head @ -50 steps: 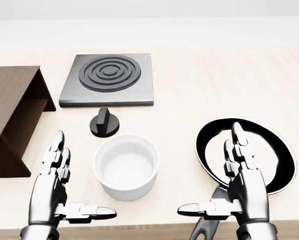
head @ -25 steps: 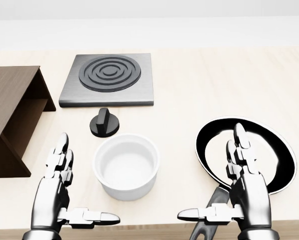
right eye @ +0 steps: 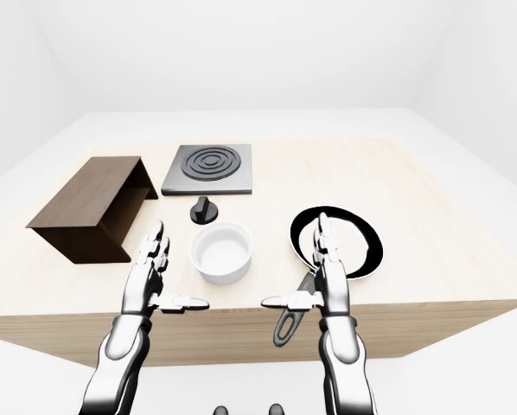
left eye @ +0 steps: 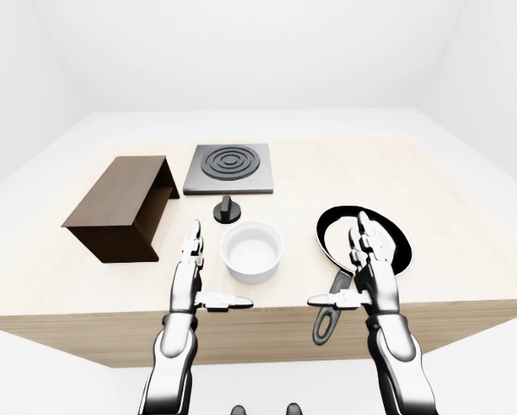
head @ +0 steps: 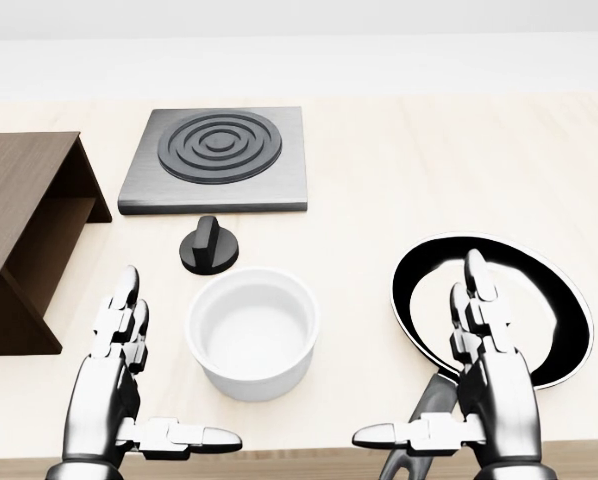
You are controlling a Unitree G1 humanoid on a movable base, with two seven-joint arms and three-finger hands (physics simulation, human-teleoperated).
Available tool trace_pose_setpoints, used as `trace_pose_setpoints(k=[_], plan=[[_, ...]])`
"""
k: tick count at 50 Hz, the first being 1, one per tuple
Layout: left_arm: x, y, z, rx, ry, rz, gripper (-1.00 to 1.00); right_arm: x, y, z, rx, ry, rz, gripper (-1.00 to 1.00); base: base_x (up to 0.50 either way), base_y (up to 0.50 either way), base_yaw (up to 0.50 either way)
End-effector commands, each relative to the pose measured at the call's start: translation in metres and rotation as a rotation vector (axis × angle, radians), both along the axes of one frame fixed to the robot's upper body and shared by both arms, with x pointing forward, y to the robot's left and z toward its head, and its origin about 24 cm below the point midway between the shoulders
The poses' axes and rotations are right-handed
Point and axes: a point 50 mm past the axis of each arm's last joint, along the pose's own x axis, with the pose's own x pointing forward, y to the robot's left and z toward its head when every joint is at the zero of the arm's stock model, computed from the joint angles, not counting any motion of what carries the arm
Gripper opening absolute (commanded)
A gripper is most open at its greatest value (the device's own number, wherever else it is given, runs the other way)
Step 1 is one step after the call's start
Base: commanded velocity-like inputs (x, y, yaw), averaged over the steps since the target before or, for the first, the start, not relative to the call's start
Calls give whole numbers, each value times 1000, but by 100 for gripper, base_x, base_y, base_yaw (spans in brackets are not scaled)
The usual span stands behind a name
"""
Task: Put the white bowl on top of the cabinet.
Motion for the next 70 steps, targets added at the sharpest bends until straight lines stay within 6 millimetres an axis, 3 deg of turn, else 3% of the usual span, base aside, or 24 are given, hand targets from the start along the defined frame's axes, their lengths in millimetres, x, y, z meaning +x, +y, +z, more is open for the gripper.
trace_pose_setpoints(k=[1, 19, 53, 70], plan=[[0, 0, 0, 0, 1, -1, 100, 0, 1, -1, -4, -1, 2, 100, 0, 0, 0], [0, 0, 0, 0, 1, -6, 100, -1, 2, -2, -12, 0, 6, 100, 0, 0, 0], [0, -1, -1, 0, 2, -9, 100, -3, 3, -3, -4, 5, 14, 100, 0, 28, 0], [0, -4, -4, 22, 18, -18, 100, 0, 2, -4, 5, 12, 16, 100, 0, 0, 0]])
